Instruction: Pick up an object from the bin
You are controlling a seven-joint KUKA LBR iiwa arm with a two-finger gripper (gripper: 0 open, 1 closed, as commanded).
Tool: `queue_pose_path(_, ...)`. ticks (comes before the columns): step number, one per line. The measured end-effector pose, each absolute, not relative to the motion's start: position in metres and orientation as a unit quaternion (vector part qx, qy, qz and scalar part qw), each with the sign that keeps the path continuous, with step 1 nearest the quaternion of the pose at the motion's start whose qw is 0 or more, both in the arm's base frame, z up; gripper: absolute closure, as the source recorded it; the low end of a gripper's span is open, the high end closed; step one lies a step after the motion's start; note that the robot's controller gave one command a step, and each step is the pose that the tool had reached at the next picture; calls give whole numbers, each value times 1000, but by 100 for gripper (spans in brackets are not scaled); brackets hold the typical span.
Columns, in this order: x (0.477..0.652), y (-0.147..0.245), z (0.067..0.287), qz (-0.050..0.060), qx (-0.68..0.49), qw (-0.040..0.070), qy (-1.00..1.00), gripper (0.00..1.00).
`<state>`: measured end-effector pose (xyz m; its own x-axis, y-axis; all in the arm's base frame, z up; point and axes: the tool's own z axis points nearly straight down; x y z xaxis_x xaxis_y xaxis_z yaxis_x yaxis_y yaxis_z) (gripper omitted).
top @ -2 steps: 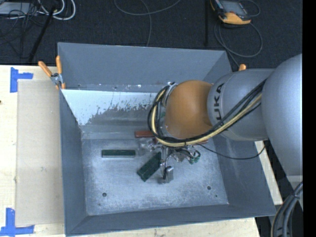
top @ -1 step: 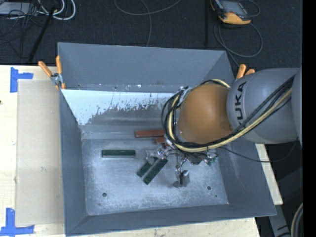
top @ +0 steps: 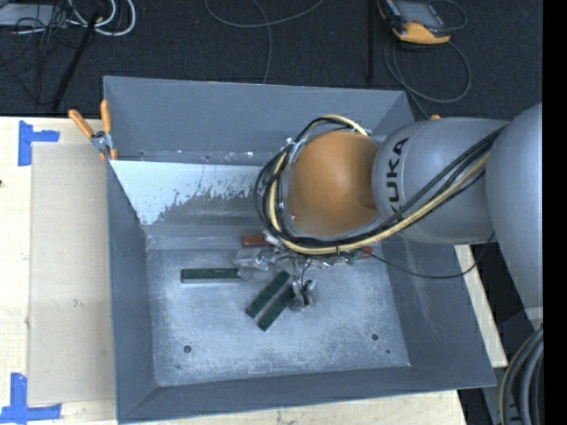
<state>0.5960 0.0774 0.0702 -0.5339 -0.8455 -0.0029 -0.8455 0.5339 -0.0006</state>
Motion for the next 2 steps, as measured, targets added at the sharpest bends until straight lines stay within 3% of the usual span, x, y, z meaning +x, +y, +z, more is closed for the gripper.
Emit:
queue_pose_path(1,597,77,71,0,-480,3,877,100)
queue_pose_path(2,493,71,252,-1,-550,2,835,100)
